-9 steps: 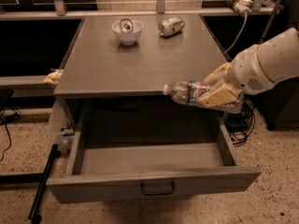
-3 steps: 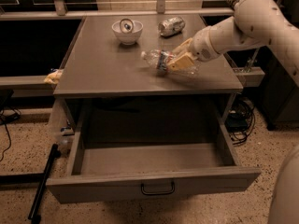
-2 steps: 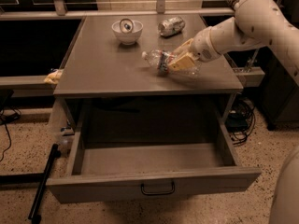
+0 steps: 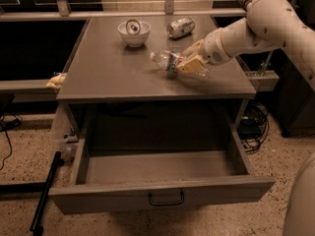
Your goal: Pick water bottle from top drawer and place on counter
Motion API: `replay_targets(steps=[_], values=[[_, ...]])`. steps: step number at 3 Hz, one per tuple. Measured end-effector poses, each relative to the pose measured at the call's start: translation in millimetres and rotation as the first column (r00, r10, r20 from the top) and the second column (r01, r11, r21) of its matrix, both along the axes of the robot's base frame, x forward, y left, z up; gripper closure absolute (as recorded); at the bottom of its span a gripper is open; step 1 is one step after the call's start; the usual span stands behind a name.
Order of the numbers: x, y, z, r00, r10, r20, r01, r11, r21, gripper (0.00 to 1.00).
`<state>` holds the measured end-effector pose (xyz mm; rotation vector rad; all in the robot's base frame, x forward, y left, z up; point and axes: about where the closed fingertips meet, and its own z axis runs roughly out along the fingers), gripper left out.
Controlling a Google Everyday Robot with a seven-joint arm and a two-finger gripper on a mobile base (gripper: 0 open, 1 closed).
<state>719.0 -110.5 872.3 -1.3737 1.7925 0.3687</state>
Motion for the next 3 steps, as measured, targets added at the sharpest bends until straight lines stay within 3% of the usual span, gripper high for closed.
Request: replay_targets(steps=[1,2,3], values=[[0.0,0.0,0.0,1.0000,0.000,0.000,0.000,1.000,0.000,0.11],[0.0,0.1,0.0,1.0000,0.000,0.000,0.000,1.000,0.000,0.00],[0.0,0.1,0.0,1.0000,0.000,0.000,0.000,1.000,0.000,0.00]])
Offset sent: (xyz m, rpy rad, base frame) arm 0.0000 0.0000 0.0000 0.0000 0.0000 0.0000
